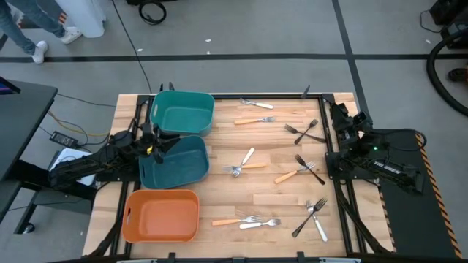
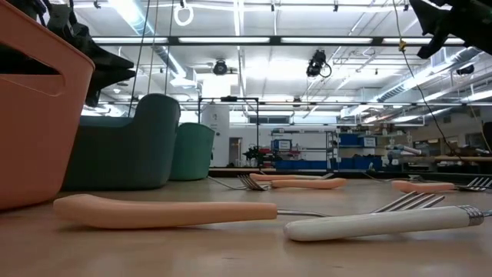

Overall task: Sort silverware by color (type)
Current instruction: Put the orange fork into the blue bin

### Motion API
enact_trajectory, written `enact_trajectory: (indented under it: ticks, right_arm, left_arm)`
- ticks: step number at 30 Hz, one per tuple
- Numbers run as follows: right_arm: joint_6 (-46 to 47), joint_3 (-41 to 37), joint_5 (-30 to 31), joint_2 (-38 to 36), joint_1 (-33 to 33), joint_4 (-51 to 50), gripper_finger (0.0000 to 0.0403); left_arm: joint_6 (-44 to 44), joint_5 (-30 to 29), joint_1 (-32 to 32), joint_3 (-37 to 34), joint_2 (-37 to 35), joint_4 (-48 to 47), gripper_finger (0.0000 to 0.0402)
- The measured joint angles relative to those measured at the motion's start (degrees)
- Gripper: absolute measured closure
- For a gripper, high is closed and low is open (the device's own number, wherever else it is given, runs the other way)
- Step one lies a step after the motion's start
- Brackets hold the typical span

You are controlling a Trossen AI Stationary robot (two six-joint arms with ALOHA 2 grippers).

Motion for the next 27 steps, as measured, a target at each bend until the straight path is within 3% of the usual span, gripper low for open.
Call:
enact_trajectory:
  ticks: [11,15,27]
  right_arm:
    - [-3.4,0.01,0.18,0.0,0.0,-0.32,0.0294]
    - [-3.52,0.0,0.91,0.0,0.0,-0.31,0.0294]
    - [-6.16,0.0,1.66,0.0,0.0,-0.46,0.0294]
  left_arm:
    - [2.27,-3.46,0.09,-0.02,0.0,13.58,0.0299]
    - [-3.56,-8.66,0.09,-0.02,0.0,13.22,0.0299]
    - [-4.58,-14.99,0.07,-0.02,0.0,10.96,0.0299]
